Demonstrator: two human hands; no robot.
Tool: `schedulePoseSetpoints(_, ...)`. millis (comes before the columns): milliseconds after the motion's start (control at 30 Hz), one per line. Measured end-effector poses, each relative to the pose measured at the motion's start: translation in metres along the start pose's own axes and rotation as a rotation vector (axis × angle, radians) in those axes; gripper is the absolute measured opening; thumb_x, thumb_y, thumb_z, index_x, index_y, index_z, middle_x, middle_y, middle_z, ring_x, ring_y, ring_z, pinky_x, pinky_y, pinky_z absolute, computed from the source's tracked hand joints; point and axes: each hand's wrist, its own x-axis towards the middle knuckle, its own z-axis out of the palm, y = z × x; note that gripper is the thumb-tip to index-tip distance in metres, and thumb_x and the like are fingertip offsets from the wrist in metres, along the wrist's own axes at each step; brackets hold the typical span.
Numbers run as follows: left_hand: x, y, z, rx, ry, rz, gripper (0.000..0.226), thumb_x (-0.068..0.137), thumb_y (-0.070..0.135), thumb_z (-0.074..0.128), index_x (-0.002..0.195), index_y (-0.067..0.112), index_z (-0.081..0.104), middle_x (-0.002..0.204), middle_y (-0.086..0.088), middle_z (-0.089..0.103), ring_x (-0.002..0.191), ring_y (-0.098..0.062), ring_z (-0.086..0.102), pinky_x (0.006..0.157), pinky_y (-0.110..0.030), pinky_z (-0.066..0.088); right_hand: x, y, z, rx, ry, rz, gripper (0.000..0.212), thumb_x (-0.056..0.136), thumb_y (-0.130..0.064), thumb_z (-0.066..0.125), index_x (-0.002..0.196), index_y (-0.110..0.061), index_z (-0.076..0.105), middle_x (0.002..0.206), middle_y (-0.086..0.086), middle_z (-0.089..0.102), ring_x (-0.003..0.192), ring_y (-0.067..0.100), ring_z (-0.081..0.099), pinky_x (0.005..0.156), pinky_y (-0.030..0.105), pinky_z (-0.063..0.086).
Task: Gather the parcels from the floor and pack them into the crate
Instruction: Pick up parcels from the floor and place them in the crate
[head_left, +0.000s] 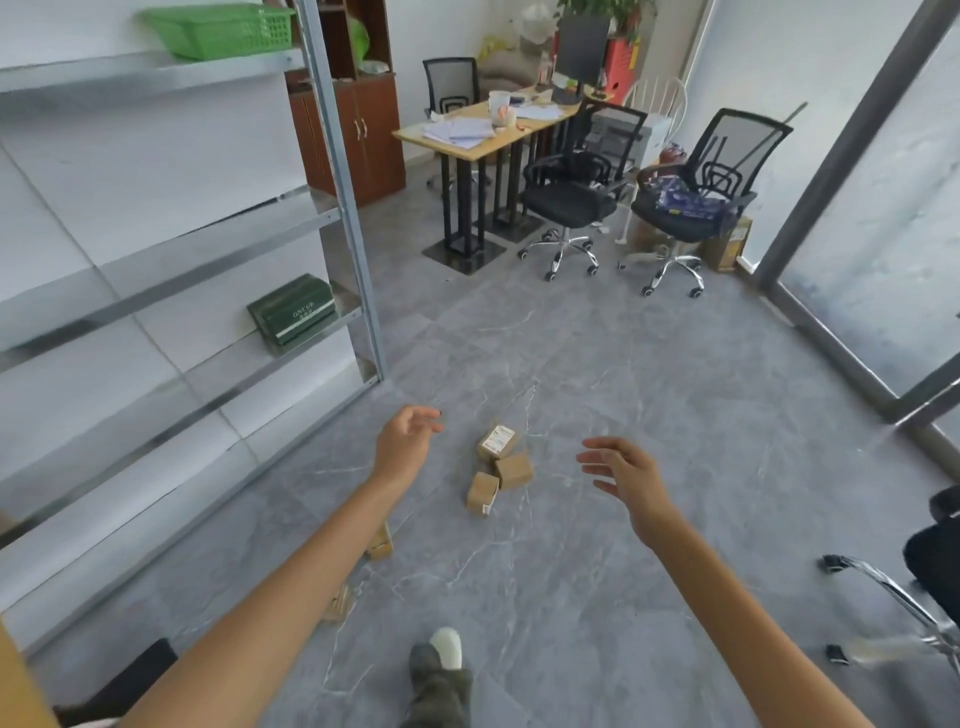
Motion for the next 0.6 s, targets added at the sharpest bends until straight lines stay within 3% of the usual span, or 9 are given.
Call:
schedulePoseSetpoints(67,0.035,-0.005,0.015,-0.006,-0.017,-0.031,0.023,0.09,-0.001,0.044,0.104,0.003,0.062,0.104,-0.018,0.069,0.09,-0.024,0.06,0.077,-0.032,0.049,0.035,0.0,0.013,0.0,0.011,0.029,0.029,0.096,-0.004,0.039,0.09,-0.017,0.064,0.09,0.006,0.069,0.086,0.021,0.063,0.081,0.033,0.046)
schedulePoseSetpoints(167,0.093,-0.015,0.038,0.011,-0.024,-0.094,0.023,0.089,0.0,0.046,0.104,0.003,0.063,0.103,-0.018,0.07,0.086,-0.022,0.058,0.072,-0.031,0.048,0.089,0.009,0.046,-0.018,0.021,0.116,0.027,0.095,-0.001,0.038,0.093,-0.013,0.062,0.091,0.01,0.067,0.084,0.022,0.061,0.079,0.032,0.044)
schedulePoseSetpoints(233,0.139,-0.024,0.053,0.019,-0.029,-0.137,0.021,0.088,0.001,0.05,0.102,0.004,0.065,0.101,-0.015,0.071,0.085,-0.02,0.058,0.065,-0.022,0.043,0.13,0.017,0.075,-0.012,0.011,0.199,0.025,0.093,0.0,0.039,0.094,-0.011,0.061,0.088,0.009,0.066,0.08,0.021,0.06,0.075,0.031,0.043)
schedulePoseSetpoints(300,0.186,-0.033,0.069,0.039,-0.057,-0.169,0.021,0.087,0.002,0.05,0.102,0.004,0.065,0.1,-0.015,0.071,0.089,-0.023,0.061,0.067,-0.023,0.043,0.172,0.026,0.102,-0.018,0.004,0.273,0.025,0.092,0.001,0.038,0.092,-0.01,0.061,0.085,0.008,0.064,0.075,0.019,0.058,0.07,0.029,0.043)
schedulePoseSetpoints(433,0.267,-0.059,0.095,0.102,-0.119,-0.27,0.019,0.086,0.004,0.054,0.102,0.003,0.065,0.103,-0.017,0.07,0.103,-0.029,0.063,0.089,-0.032,0.044,0.251,0.049,0.14,-0.08,0.0,0.422,0.027,0.093,0.0,0.035,0.093,-0.01,0.061,0.087,0.008,0.063,0.072,0.016,0.057,0.065,0.027,0.043)
schedulePoseSetpoints(600,0.362,-0.12,0.13,0.248,-0.186,-0.3,0.017,0.089,0.009,0.057,0.103,0.007,0.066,0.105,-0.012,0.069,0.103,-0.026,0.062,0.079,-0.022,0.038,0.349,0.106,0.159,-0.155,0.036,0.556,0.029,0.093,0.001,0.034,0.094,-0.008,0.062,0.088,0.013,0.062,0.072,0.018,0.055,0.06,0.025,0.043)
